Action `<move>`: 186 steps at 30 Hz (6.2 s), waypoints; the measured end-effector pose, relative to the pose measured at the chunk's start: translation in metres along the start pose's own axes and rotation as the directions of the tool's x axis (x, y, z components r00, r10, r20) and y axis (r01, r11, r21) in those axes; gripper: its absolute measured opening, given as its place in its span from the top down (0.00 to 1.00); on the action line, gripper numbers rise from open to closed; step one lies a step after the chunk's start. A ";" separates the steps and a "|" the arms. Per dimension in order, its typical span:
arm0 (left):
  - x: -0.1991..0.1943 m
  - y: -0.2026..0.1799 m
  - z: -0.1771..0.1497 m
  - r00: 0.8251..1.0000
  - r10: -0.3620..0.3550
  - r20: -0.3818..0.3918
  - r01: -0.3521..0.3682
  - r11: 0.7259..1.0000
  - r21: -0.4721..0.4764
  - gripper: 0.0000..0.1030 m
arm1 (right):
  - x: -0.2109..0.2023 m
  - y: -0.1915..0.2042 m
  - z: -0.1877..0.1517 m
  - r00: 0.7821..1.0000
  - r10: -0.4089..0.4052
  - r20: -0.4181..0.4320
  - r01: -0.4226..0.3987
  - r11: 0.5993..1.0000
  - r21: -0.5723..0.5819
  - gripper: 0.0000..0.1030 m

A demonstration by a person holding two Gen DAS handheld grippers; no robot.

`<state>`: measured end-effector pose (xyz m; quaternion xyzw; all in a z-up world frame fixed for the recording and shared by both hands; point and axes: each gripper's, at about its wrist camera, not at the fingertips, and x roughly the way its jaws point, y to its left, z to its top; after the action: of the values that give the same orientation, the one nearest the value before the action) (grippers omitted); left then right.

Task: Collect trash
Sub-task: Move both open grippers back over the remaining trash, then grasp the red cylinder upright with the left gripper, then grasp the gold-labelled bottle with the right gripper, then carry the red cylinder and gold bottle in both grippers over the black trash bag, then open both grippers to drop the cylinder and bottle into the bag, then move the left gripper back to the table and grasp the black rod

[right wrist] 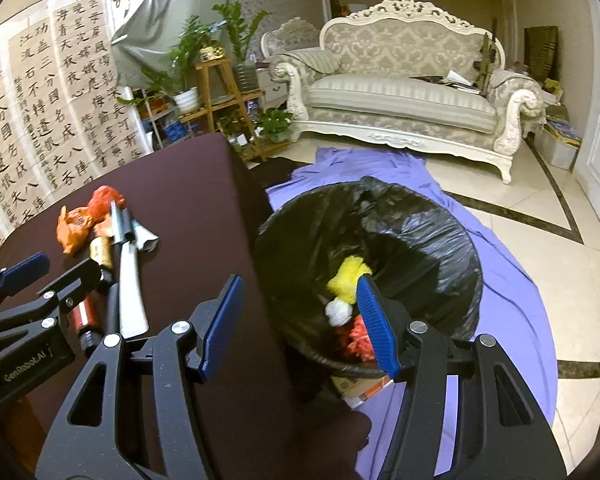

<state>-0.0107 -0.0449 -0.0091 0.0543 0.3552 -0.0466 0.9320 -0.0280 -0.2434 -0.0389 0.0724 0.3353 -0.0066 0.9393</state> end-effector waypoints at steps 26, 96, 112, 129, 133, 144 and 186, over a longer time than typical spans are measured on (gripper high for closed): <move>0.022 0.045 -0.034 0.987 -0.025 -0.158 0.006 0.993 -0.116 0.33 | 0.001 0.034 -0.008 0.998 0.047 -0.037 -0.048 0.998 -0.035 0.44; 0.004 0.157 -0.025 0.997 0.054 -0.051 -0.063 0.978 -0.199 0.76 | 0.023 0.143 0.020 0.982 0.153 -0.107 -0.174 0.958 -0.229 0.77; 0.008 0.030 0.020 0.989 -0.145 0.032 0.146 0.989 -0.023 0.76 | 0.012 0.021 0.029 0.996 -0.089 -0.005 0.088 0.994 -0.065 0.77; 0.049 -0.060 0.049 0.982 -0.189 0.020 0.186 0.978 0.096 0.76 | 0.035 -0.049 0.040 0.989 -0.148 0.028 0.148 0.989 0.008 0.77; 0.059 -0.078 0.056 0.983 -0.183 0.022 0.178 0.975 0.130 0.76 | 0.044 -0.056 0.042 0.989 -0.146 0.020 0.145 0.989 0.017 0.77; 0.091 -0.104 0.062 0.987 -0.161 -0.016 0.161 0.973 0.167 0.76 | 0.063 -0.073 0.045 0.988 -0.153 -0.006 0.153 0.987 0.044 0.77; 0.011 0.004 -0.020 0.998 -0.011 -0.062 0.009 1.000 -0.024 0.41 | 0.008 0.001 -0.012 0.998 -0.047 -0.034 0.046 0.999 -0.014 0.58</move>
<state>-0.0152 -0.0386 -0.0314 0.0430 0.3850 -0.0454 0.9208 -0.0288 -0.2406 -0.0531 0.0584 0.3532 -0.0248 0.9334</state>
